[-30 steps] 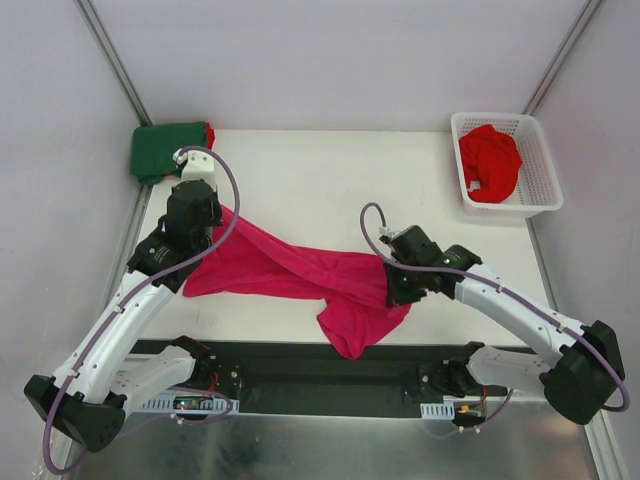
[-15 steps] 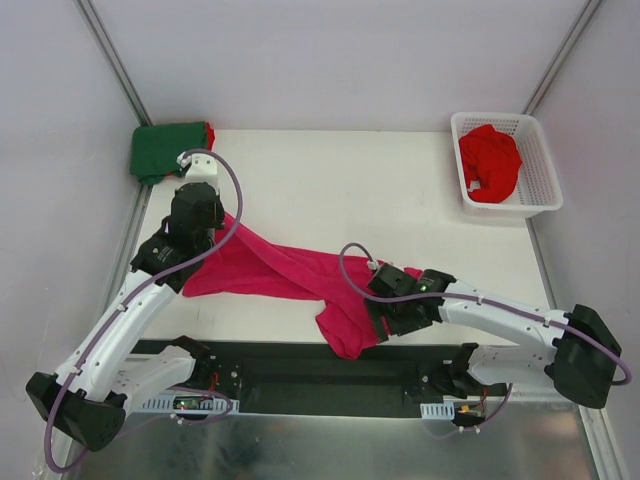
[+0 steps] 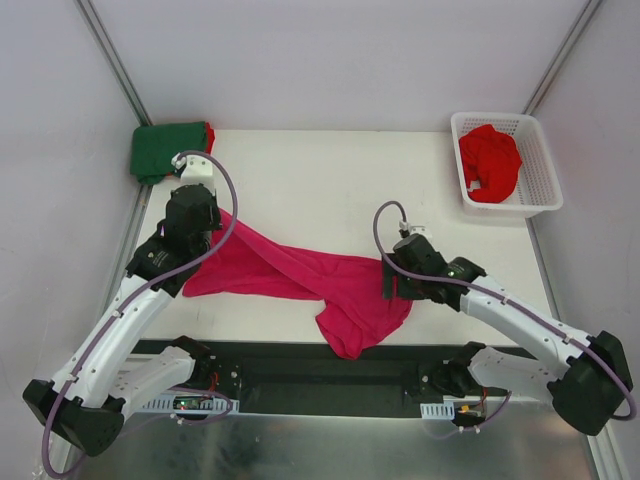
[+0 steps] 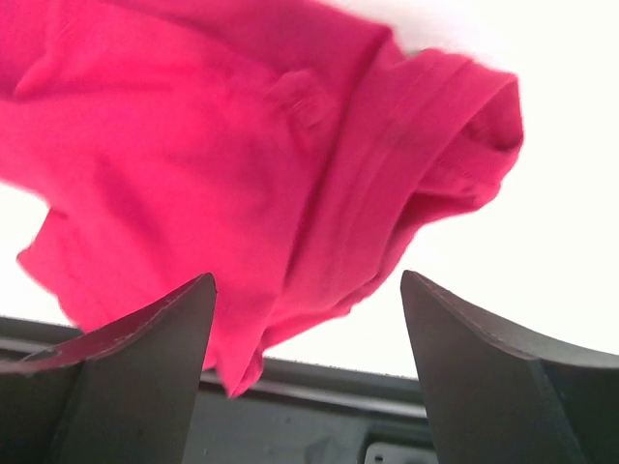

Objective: Fold and stack the t-shirts
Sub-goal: Flatten out the tshirt

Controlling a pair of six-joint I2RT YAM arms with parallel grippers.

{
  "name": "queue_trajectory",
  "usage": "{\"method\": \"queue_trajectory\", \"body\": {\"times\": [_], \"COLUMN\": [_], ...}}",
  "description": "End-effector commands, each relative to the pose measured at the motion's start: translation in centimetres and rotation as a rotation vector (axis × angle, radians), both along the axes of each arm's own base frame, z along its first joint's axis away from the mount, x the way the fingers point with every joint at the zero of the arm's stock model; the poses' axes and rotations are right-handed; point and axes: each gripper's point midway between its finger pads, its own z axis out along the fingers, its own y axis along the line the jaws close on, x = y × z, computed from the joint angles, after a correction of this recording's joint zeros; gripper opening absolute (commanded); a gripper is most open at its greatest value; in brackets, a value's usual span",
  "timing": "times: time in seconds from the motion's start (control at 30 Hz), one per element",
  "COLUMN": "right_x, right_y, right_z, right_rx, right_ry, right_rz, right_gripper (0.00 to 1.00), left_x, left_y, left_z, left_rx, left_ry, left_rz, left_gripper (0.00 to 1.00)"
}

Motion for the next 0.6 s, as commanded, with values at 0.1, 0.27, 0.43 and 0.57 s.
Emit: {"method": "queue_trajectory", "body": {"times": [0.1, 0.27, 0.43, 0.57], "right_x": [3.3, 4.0, 4.6, 4.9], "right_y": [1.7, 3.0, 3.5, 3.7], "right_z": [0.4, 0.9, 0.1, -0.8], "right_rx": [0.153, 0.193, 0.194, 0.194], "right_ry": [-0.041, -0.041, -0.021, -0.014], "right_rz": [0.095, 0.144, 0.149, 0.149], "right_gripper": [0.7, 0.59, 0.54, 0.52], "left_x": [0.0, -0.3, -0.4, -0.5], "left_y": [0.0, 0.3, 0.4, 0.6], "left_z": [0.6, 0.5, 0.4, 0.4], "left_rx": [-0.039, -0.034, -0.03, -0.024], "left_ry": [-0.027, -0.028, -0.029, -0.028], "left_rz": [0.006, 0.013, 0.017, 0.021], "left_gripper": [0.0, 0.0, 0.0, 0.0]}}
